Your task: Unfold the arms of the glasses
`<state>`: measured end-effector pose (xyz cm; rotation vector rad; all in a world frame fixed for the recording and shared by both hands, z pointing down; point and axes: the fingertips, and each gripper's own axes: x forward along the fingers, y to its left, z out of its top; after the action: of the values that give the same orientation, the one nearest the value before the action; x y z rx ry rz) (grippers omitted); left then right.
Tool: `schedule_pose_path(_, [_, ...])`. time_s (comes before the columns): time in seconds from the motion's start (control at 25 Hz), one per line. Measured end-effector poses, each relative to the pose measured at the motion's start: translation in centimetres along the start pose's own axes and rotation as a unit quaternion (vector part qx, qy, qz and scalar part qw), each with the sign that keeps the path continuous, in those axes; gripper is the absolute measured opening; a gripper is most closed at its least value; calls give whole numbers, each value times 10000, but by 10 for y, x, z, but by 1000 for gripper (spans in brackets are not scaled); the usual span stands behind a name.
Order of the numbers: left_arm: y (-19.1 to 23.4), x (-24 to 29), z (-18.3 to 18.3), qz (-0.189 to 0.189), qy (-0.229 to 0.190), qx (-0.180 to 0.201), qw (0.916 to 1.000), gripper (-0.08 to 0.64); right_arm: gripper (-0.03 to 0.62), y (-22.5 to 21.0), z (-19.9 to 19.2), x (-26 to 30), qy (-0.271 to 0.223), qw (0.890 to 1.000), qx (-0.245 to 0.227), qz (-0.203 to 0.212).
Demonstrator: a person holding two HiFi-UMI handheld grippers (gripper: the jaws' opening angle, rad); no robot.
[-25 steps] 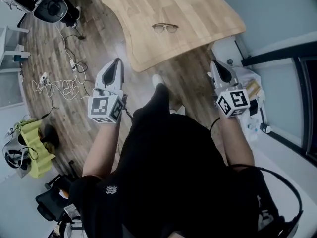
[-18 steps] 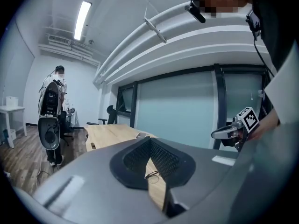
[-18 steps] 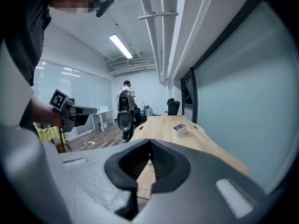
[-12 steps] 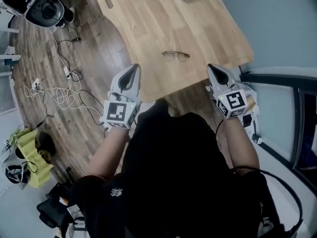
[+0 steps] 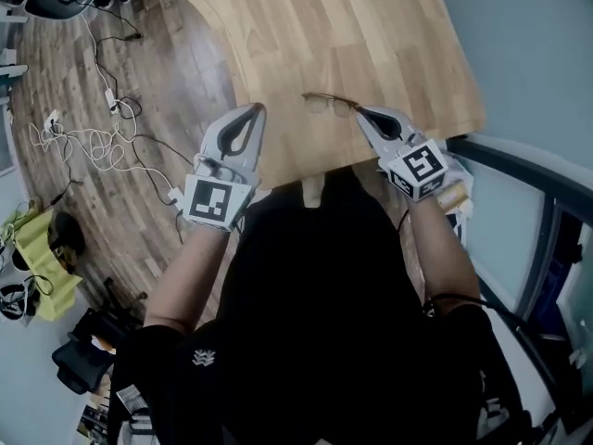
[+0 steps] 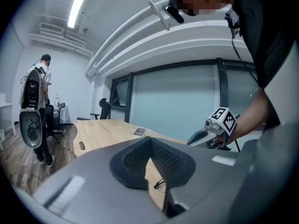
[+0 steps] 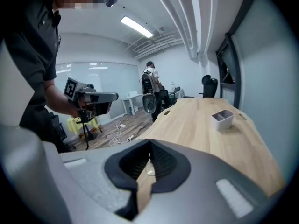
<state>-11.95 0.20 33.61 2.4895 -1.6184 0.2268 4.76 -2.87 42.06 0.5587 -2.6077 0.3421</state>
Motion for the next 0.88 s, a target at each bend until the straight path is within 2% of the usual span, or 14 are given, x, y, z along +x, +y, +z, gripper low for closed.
schedule_pose_path(0.12, [2, 9, -19, 187, 146, 26, 9997, 6, 2, -4, -20, 31, 420, 9979, -298, 391])
schedule_pose_path(0.28, [4, 20, -41, 331, 407, -110, 9986, 6, 2, -10, -44, 59, 821, 9924, -369, 836])
schedule_pose_path(0.52, [18, 32, -53, 515, 440, -218, 9975, 6, 28, -16, -77, 102, 1407, 9812, -479, 1233])
schedule_pose_path(0.88, [17, 29, -79, 671, 692, -482, 9942, 6, 28, -20, -100, 139, 2061, 9628, -873, 1512])
